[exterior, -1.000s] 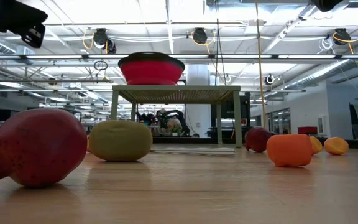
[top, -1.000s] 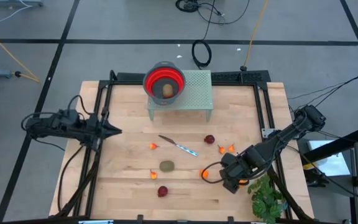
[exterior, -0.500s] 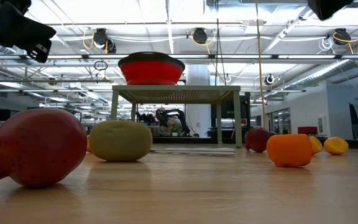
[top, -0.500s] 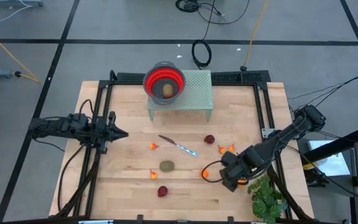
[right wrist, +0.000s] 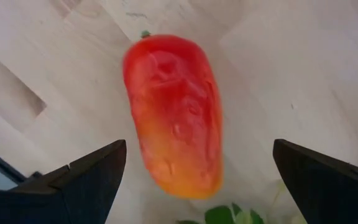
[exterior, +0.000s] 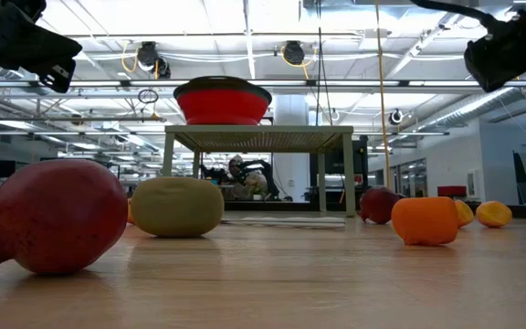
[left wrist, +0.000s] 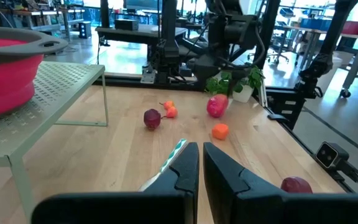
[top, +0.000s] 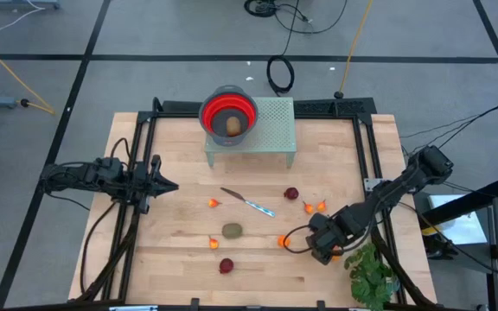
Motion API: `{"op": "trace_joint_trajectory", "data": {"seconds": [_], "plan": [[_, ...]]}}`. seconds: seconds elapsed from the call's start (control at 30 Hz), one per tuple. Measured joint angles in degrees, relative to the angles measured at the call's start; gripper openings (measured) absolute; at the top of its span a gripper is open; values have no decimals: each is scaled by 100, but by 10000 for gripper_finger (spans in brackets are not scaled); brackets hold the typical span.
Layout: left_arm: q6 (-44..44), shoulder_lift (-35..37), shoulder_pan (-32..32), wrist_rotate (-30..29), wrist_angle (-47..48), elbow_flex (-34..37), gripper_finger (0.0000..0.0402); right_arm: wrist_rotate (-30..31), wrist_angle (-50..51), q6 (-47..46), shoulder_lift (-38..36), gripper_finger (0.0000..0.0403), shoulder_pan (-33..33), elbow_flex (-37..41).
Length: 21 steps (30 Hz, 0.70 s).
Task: Pick & Place Fruit
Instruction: Put the mango into the red strainer bowl
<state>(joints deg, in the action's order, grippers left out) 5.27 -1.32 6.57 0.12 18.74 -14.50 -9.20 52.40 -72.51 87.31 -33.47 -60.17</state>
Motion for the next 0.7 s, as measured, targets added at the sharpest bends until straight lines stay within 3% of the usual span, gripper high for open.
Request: {"op": "trace_joint_trajectory", "data": {"seconds": [0.7], "plan": [[390,2,0,-2,79,0,21,-3,-1779,122,-14,400,-2,1367]]}}
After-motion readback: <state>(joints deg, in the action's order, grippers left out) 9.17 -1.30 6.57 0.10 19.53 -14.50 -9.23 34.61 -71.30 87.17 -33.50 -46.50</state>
